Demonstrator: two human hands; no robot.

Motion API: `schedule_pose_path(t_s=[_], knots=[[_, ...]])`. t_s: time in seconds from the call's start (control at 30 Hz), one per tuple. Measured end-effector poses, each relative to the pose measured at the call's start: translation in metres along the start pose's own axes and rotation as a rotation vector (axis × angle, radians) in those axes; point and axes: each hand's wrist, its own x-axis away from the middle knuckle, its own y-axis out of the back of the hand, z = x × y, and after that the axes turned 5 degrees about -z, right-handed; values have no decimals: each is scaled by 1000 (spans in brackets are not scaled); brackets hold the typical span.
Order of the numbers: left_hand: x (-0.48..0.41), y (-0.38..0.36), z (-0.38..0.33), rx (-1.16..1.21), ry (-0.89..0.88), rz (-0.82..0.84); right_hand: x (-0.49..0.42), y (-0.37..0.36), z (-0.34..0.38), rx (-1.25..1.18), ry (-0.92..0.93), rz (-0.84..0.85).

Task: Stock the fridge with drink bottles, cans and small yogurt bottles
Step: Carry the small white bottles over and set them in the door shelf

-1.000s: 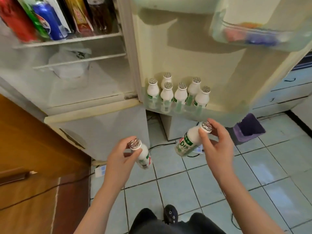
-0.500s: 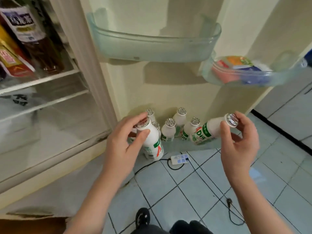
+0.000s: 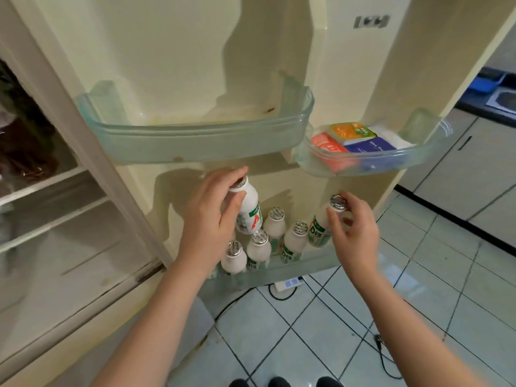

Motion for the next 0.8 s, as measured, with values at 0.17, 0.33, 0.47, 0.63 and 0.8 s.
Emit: schedule_pose_path(t_s=[0.17,0.33,0.47,0.63,0.8], knots=[[-3,-16,21,-54,100,195,4,-12,-18,-6,-22,137],[5,-29,37,-154,198,397,8,-17,-34,-22,-62,235],[5,-38,44,-405,87,525,10,-19,-41,-4,-77,309],[10,-45,49,-555,16,626,9,-13,-43,-11,-100,316],[15,-39,42,-457,49,569,6,-5,-38,-2,-140,393]])
